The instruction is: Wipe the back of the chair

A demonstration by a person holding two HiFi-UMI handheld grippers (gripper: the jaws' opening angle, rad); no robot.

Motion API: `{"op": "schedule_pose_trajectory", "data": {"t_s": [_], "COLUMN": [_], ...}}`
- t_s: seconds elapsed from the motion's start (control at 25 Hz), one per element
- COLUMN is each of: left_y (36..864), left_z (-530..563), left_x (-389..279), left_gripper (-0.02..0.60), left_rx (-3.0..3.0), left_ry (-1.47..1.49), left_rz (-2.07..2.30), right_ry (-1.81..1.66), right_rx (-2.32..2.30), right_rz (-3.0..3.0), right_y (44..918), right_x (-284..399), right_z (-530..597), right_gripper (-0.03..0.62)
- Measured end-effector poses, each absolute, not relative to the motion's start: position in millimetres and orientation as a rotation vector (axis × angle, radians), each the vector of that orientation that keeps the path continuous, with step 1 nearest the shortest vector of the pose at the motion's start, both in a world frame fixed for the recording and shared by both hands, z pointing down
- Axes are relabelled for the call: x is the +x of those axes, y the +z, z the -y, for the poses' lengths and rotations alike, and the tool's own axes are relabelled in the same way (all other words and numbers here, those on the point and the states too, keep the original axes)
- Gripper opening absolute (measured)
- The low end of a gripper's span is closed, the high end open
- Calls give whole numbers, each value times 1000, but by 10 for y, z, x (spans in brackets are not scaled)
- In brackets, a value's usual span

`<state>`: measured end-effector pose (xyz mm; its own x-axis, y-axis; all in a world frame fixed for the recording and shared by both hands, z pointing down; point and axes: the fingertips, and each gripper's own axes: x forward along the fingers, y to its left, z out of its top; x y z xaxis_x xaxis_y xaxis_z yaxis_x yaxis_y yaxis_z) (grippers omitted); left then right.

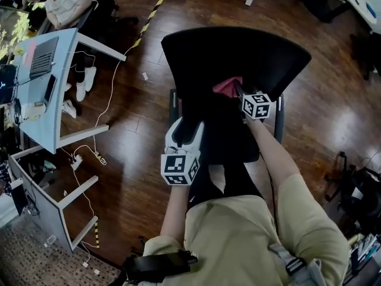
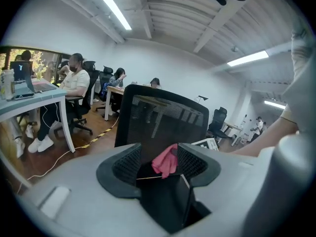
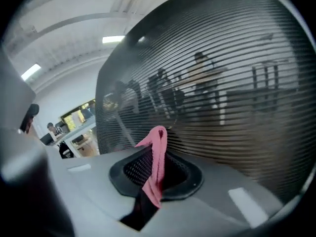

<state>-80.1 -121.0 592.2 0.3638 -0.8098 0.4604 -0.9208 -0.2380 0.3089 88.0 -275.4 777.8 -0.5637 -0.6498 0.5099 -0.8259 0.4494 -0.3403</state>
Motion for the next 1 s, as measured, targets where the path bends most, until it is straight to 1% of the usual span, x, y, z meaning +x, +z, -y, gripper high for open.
{"op": "schedule_pose_trajectory", "data": {"t_s": [0.12,0.2,0.28,0.36,0.44,0.6,0.68,0.76,0.8,0.88,1.0], "left_y": [5945,5957,5954,5959,5993,6039,6052,6066,6076,6107,6165], "left_z": [1273,1296,1318,1328,1290,1135,1061,979,937,863,796], "left_x": [-676,-592,-553,-580,-634,-867,-1006,-1134,-1189,-1261,-1270], "left_gripper": [213,213,213,213,213,213,213,213,213,213,213], "left_rx": [2111,2120,2128,2125,2103,2046,2021,1998,1987,1963,1944], "left_ry": [261,260,260,259,257,270,285,300,305,306,305], "left_rz": [1468,1451,1444,1454,1473,1523,1551,1576,1585,1597,1588], "right_ry": [773,768,734,714,749,756,763,782,795,829,816], "right_rx": [1394,1485,1570,1611,1496,992,869,821,823,849,896], "right_rz": [2247,2158,2062,1998,2064,2392,2485,2537,2543,2531,2498], "right_y": [7803,7811,7834,7894,8000,8074,8034,7973,7955,7947,8002], "right_x": [1787,2208,2451,2437,2024,333,-409,-963,-1146,-1299,-1079], "right_z": [2675,2587,2519,2475,2387,2106,2074,2099,2128,2195,2247], "right_gripper": [26,26,26,25,25,26,26,25,26,25,26]}}
